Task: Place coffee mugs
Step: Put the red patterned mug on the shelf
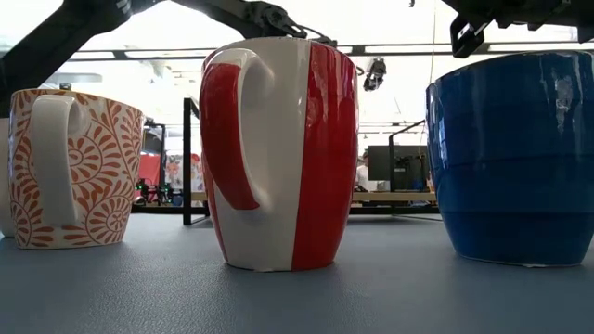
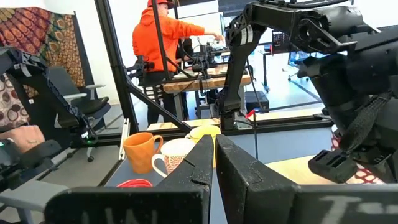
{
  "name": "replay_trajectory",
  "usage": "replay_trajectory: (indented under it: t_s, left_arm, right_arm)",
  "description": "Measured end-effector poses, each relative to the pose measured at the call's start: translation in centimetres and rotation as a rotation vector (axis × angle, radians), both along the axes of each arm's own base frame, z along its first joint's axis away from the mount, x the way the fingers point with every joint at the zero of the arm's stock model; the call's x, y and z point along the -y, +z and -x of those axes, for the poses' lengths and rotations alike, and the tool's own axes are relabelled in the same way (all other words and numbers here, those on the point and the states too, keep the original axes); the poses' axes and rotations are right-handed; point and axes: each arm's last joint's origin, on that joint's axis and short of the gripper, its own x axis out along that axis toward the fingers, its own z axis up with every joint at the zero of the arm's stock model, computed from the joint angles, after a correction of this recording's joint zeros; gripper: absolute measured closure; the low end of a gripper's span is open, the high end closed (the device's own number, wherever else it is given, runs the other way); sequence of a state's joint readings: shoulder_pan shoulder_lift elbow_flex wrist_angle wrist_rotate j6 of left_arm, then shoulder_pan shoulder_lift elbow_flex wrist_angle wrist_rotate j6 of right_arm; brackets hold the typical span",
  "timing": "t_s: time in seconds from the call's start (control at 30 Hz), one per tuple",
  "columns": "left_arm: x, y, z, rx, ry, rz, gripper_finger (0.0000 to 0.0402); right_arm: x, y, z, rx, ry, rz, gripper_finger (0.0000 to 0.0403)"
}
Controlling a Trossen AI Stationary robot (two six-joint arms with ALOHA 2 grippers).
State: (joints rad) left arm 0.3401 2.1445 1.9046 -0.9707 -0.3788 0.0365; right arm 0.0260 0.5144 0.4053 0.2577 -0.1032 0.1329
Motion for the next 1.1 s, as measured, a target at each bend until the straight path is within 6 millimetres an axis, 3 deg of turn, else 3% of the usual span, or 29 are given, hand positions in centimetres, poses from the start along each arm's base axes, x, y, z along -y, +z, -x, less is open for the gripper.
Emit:
replay_trajectory:
  t_s: [0.33, 0.53, 0.83, 1.1]
  left_arm:
    - [0.8, 0.8, -0.2, 0.003, -0.007, 0.024, 0.0401]
    - [-0.3, 2.3, -0.6, 0.05, 0.019, -0.121, 0.0402]
    - [-2.3, 2.0, 0.7, -0.037, 0.111, -0.202, 0.0401]
    - [-1.8, 1.6, 1.2, -0.073, 0.119, -0.116, 0.0401]
  right_arm:
    - [0.0, -0.2, 0.0, -0.017, 0.0, 0.003, 0.0394]
    - [0.0, -0.2, 0.0, -0.017, 0.0, 0.003, 0.0394]
    - [0.0, -0.2, 0.0, -0.018, 0.0, -0.006, 0.0394]
    - [0.0, -0.2, 0.0, -0.018, 0.0, -0.007, 0.0394]
